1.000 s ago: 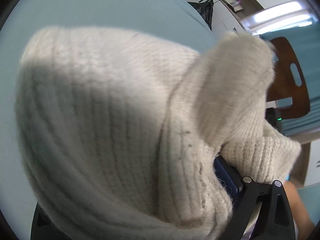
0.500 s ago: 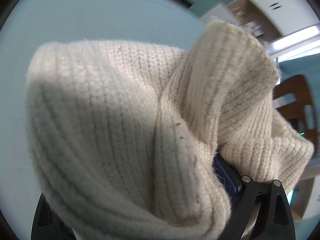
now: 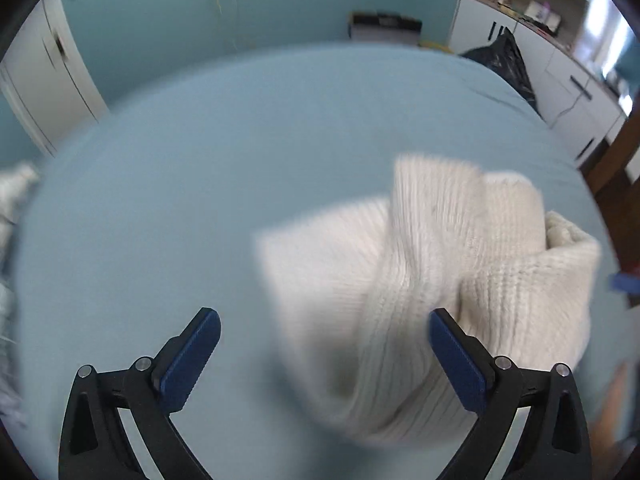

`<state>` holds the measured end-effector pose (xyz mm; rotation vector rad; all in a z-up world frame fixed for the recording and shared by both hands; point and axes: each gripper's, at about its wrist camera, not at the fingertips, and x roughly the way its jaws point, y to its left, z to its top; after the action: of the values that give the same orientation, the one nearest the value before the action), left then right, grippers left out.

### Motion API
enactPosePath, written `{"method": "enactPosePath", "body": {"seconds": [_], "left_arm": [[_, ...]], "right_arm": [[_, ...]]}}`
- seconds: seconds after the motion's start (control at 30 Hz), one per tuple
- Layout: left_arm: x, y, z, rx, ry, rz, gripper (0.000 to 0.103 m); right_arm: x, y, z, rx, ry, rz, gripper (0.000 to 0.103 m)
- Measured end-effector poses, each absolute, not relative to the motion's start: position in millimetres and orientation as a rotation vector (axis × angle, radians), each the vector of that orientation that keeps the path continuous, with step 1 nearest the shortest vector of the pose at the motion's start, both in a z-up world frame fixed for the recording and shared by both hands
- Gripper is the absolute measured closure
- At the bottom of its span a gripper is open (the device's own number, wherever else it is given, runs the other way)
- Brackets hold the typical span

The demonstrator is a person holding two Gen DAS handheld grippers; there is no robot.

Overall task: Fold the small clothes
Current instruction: 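Place the folded cream sweater on the blue sweater and open both tools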

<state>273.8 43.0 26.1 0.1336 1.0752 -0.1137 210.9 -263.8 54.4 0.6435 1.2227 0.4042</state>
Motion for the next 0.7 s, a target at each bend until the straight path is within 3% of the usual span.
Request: {"method": "enactPosePath", "body": {"seconds": [0.13,0.27,0.4,0.53,0.7], "left_arm": [[212,46,105,0.281,0.867,-0.019,0.0],[139,41,161,0.353,0.857,-0.034,0.0],[93,38,192,0.242,0.885,-0.105,0.0],[28,30,215,0.182,0.846,-0.149,0.0],[-9,5,224,0.118,0.796,-0.196,0.0]], "right_arm": [[159,-261,136,0.485,1.151,0.369,0.001],[92,-227,187,0.222,1.209,0.312,0.001],[22,-234,191,0.142,1.333,0.343,0.001],[-15,-214,222,0.07,1.268,0.318,0.001],[-35,-194,198,0.149,1.17,0.285,0.001]]}}
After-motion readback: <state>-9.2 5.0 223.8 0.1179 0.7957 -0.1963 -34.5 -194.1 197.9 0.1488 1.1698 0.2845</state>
